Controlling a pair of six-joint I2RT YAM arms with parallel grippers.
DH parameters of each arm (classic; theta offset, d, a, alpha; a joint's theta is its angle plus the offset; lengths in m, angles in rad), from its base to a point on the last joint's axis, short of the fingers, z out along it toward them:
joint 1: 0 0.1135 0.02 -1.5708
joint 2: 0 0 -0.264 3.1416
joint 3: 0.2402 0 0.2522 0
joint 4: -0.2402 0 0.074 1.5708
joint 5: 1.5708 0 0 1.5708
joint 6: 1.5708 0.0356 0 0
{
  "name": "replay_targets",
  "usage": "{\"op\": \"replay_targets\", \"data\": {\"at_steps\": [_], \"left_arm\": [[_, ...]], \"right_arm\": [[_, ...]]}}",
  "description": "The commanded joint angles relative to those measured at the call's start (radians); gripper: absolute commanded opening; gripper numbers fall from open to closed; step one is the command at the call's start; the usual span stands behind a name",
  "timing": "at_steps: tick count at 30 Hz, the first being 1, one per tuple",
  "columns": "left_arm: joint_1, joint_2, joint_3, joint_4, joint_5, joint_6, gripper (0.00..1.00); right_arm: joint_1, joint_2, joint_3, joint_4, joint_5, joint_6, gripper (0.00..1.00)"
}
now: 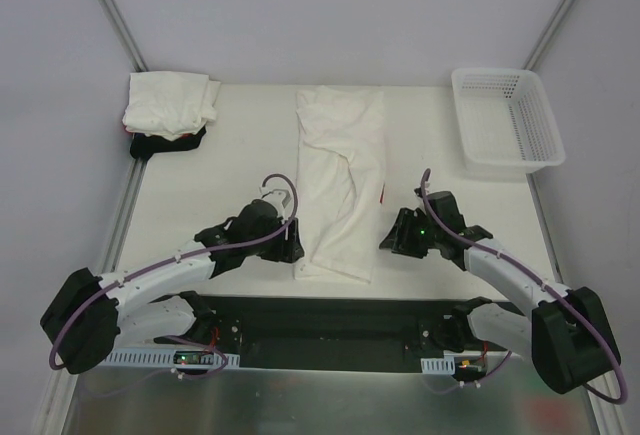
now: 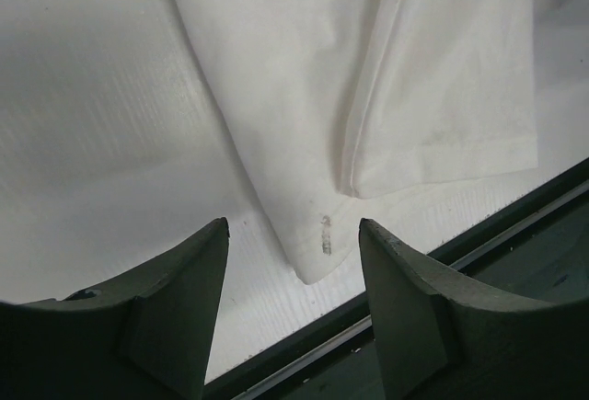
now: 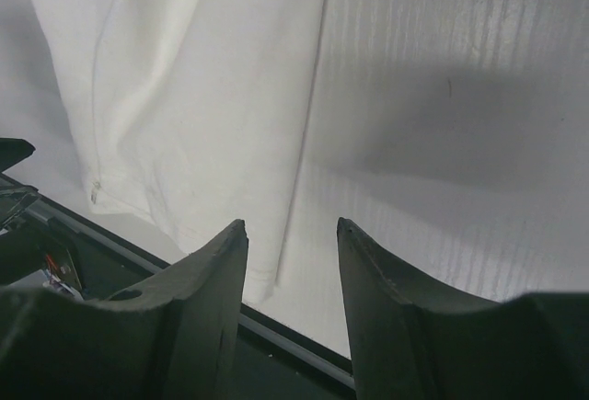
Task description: Fold and stack the t-shirts
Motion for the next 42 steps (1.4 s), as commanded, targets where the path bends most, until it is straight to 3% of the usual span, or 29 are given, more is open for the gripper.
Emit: {"op": "replay_targets", "data": {"at_steps": [1,15,42], "left_arm": [[-0.003,-0.013,-0.036,0.030,0.021,-0.033,0.58],[0.020,0.038,-0.074,0.056,0.205,-0.047,0.57],[0.110,0.288,-0.047,0.303,0.348,0.007,0.54]], "right_arm": [[0.003,-0.001,-0.008,-0.003,0.014,-0.024,0.47],[0.020,0.029,-0.028,0.058,0.034,-0.015,0.47],[0.102,0.135,-0.040,0.141,0.080,0.060,0.47]]}}
